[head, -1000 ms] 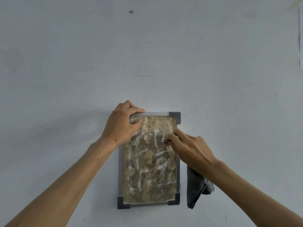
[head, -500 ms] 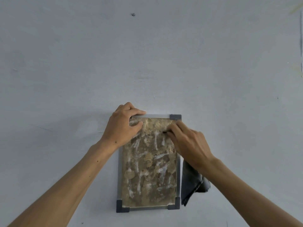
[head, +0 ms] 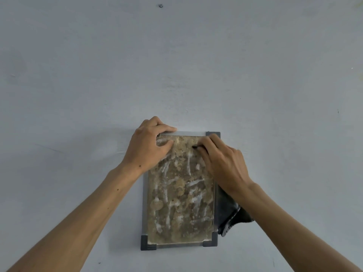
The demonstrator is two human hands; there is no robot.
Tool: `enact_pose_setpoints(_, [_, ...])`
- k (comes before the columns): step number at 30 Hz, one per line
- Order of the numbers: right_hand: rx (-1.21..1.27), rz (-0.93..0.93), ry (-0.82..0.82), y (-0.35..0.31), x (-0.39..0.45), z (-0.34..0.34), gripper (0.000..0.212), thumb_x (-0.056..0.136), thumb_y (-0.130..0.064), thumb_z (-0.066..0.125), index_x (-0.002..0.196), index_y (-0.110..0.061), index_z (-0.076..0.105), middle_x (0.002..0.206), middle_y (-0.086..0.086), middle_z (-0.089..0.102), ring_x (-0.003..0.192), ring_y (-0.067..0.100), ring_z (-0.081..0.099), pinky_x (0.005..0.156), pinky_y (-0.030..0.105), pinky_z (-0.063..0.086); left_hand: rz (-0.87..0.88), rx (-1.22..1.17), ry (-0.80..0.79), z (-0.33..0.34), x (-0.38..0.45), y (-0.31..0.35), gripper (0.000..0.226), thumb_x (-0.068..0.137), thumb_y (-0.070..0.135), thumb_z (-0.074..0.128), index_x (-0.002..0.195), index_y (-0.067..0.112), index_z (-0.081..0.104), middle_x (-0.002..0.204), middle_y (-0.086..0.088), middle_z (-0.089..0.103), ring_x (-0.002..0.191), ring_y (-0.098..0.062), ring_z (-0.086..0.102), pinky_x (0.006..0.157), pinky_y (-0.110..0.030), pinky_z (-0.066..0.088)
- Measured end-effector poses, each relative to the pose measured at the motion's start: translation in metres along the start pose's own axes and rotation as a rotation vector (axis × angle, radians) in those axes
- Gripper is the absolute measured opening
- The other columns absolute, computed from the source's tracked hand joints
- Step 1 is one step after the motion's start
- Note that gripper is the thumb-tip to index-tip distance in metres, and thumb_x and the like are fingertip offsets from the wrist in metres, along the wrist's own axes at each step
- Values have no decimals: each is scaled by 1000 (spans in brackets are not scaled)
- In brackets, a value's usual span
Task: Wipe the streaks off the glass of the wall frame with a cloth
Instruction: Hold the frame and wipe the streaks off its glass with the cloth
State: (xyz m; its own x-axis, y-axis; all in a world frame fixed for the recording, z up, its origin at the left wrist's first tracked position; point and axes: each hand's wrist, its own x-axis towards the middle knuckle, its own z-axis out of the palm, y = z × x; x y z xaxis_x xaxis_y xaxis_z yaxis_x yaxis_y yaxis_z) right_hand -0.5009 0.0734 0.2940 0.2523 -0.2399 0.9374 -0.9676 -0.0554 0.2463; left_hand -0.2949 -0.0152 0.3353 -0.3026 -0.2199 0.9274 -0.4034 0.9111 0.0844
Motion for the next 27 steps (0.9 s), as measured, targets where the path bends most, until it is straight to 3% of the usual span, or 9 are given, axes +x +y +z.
enact_pose_setpoints(3, [76,13,-39,-10,-24,7,13,108,-22,55,108,-12,63,100,-4,60,61,13,54,46,33,51,0,2,-2,0,0,0,30,89,21,76,118,23,75,95,12,54,94,-4,50,79,-5,37])
enact_pose_setpoints(7, [65,-109,-161,-8,-40,6,12,107,-20,56,113,-12,63,102,-4,59,64,13,57,47,33,54,8,-1,-9,0,0,-1,30,89,21,75,119,24,75,96,12,55,96,-4,50,81,-6,37])
enact_pose_setpoints(12, [34,58,-4,-5,-13,6,16,109,-26,53,107,-14,62,100,-5,59,58,14,54,44,36,49,11,2,-5,-1,0,0,30,89,21,75,119,23,75,95,11,55,95,-5,50,80,-5,36])
enact_pose_setpoints(18, [31,-62,-151,-15,-50,10,10,106,-21,59,110,-12,63,98,-5,58,60,11,54,41,31,49,6,-3,-15,-2,-1,-1,31,89,20,75,120,23,74,97,11,57,96,-2,49,83,-3,35])
enact_pose_setpoints(23, [59,254,78,-16,-28,9,16,106,-26,56,104,-11,62,92,-5,59,51,9,47,40,26,44,3,-7,-19,-2,-1,0,31,89,22,75,120,23,74,96,13,55,95,-1,48,81,-4,35])
enact_pose_setpoints(27, [68,129,-104,-40,-51,24,11,106,-23,58,106,-13,61,95,-7,58,54,8,50,42,27,50,3,-8,-20,-2,0,0,31,89,22,75,121,23,74,97,12,56,96,-1,48,83,-5,36])
